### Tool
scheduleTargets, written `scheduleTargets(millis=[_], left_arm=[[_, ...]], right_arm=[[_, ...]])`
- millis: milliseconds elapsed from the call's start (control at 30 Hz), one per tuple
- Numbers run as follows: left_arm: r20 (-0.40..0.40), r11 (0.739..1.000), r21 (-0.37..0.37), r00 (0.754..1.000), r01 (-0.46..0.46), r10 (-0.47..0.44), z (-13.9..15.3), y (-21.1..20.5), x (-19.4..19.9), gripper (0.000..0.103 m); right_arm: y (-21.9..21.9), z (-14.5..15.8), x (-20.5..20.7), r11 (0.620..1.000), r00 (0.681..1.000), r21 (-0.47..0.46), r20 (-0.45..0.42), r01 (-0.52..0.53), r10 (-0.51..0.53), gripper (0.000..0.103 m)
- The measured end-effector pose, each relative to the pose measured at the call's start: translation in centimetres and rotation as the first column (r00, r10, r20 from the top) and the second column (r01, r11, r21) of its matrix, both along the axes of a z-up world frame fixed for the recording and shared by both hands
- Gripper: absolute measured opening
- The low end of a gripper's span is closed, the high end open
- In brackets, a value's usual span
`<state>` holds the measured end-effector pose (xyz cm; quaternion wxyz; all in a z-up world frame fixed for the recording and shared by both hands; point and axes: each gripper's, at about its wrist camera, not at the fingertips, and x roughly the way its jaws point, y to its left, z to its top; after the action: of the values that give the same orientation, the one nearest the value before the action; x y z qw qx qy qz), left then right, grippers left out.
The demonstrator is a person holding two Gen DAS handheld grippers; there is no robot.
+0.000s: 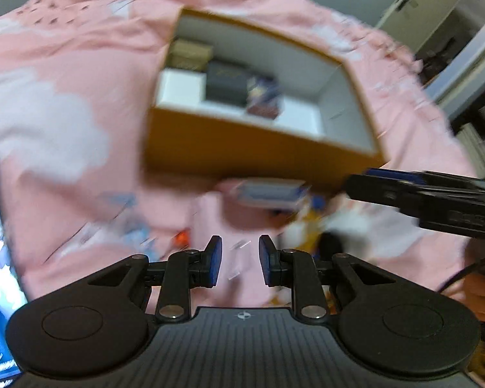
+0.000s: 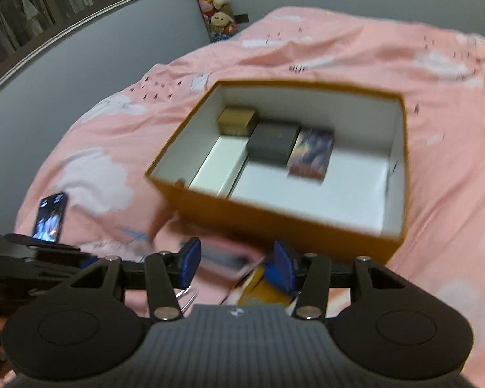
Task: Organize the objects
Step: 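Move both tools back toward the pink backpack and pink card wallet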
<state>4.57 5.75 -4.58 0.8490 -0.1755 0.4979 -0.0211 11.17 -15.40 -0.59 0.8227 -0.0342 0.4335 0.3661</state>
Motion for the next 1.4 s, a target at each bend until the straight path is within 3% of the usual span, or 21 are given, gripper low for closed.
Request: scheduleTargets(millis=[133, 267, 433, 600, 767, 867, 1033, 1233, 1300, 1400], left_arm=[[-0.068, 1.000, -0.007, 0.998, 0.003, -0.003, -2.4, -0.1, -1.1, 0.038], [-0.069, 0.998, 0.043, 0.996, 0.053, -0.050, -2.6, -0.8, -1.7, 0.046], [-0.060, 0.993, 0.049, 0.993, 0.104, -0.101, -2.9, -1.0, -2.4, 0.054], [-0.064, 0.990, 0.046, 0.990, 0.131, -0.128, -3.1, -1.1, -2.4, 0.054], [-0.079, 0.976, 0.092, 0.979, 0.197, -0.190, -3.9, -2.4, -1.4, 0.062], [-0.101, 0.977, 0.085, 0.977, 0.196, -0.187, -4.9, -3.0, -0.7, 0.065], [-0.064, 0.985, 0.078, 0.987, 0.154, -0.149, -4.1, -2.9, -1.3, 0.049], [0.059, 0.998, -0.053, 0.997, 0.046, -0.042, -0.6, 0.1, -2.0, 0.044], [0.084, 0.998, -0.054, 0.996, 0.014, -0.010, 0.1, 0.5, -1.4, 0.044], [0.097, 0.999, -0.041, 0.995, 0.019, -0.015, 0.8, 0.0, -0.1, 0.041]], right_arm=[[0.6, -3.3, -2.6, 0.999, 0.996, -0.015, -0.078, -0.034, 0.033, 0.052], [1.7, -5.8, -4.2, 0.997, 0.991, -0.052, -0.130, -0.051, 0.044, 0.052], [2.2, -6.5, -4.9, 0.995, 0.992, -0.076, -0.117, -0.066, 0.057, 0.053], [2.2, -6.2, -5.4, 0.989, 0.990, -0.104, -0.102, -0.107, 0.097, 0.055], [1.7, -6.0, -5.1, 0.992, 0.998, -0.123, -0.058, -0.040, 0.034, 0.045], [1.6, -6.6, -4.9, 0.990, 0.997, -0.141, -0.080, -0.013, 0.002, 0.039], [1.3, -6.3, -5.0, 0.992, 0.998, -0.123, -0.057, -0.008, 0.001, 0.039], [1.0, -4.8, -5.3, 0.994, 0.998, -0.088, 0.014, -0.062, 0.063, 0.043], [1.7, -4.9, -5.6, 0.990, 0.993, -0.083, 0.025, -0.112, 0.115, 0.051], [3.5, -4.8, -6.2, 0.977, 0.979, -0.116, 0.077, -0.181, 0.191, 0.053]])
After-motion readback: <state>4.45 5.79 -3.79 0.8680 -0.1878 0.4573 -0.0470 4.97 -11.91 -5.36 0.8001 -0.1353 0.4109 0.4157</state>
